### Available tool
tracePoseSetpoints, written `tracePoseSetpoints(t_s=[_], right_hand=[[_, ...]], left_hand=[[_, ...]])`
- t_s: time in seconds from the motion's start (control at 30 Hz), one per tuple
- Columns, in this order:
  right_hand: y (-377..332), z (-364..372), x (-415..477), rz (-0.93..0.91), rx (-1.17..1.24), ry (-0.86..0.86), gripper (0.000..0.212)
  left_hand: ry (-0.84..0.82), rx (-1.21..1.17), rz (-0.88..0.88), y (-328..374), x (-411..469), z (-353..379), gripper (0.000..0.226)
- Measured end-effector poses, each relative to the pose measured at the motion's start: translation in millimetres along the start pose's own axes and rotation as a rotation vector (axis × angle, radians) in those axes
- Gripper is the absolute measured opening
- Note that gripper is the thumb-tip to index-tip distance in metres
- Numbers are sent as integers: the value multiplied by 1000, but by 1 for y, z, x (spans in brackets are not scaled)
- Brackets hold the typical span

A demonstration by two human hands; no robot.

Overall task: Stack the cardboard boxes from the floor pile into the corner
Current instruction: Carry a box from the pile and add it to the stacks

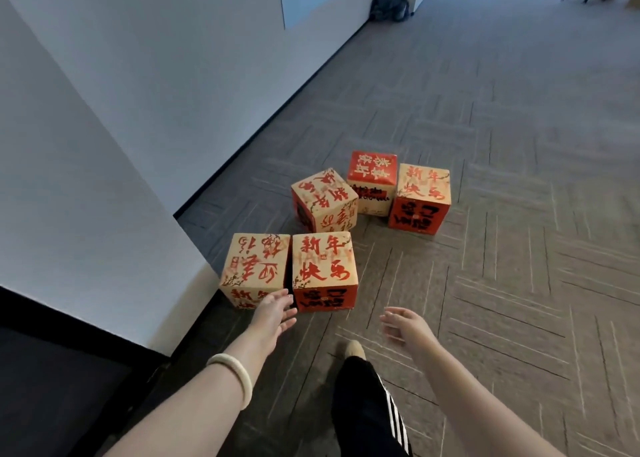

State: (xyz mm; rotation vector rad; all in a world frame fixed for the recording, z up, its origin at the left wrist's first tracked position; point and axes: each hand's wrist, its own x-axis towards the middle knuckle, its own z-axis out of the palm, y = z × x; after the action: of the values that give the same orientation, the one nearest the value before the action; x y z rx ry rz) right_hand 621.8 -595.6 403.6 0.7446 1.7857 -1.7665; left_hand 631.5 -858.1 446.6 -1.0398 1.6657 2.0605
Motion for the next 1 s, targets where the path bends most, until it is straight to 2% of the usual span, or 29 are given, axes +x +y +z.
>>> tracePoseSetpoints(t_s=[0.23, 0.47, 0.7, 0.87, 1.0], right_hand=[[-82, 16, 164, 157, -81, -17, 15], [-110, 31, 294, 261, -226, -29, 18], [-62, 50, 432, 325, -384, -1, 23], [-2, 74, 529, 337, -570, -3, 54], [38, 93, 584, 326, -620, 73, 75]], left_hand=[[133, 28, -116, 60, 162, 50, 38], [176, 137, -242, 63, 288, 69, 49], [233, 207, -316, 19, 439, 53, 50], [232, 365, -361, -42, 540, 39, 54], [223, 429, -408, -91, 594, 25, 63]])
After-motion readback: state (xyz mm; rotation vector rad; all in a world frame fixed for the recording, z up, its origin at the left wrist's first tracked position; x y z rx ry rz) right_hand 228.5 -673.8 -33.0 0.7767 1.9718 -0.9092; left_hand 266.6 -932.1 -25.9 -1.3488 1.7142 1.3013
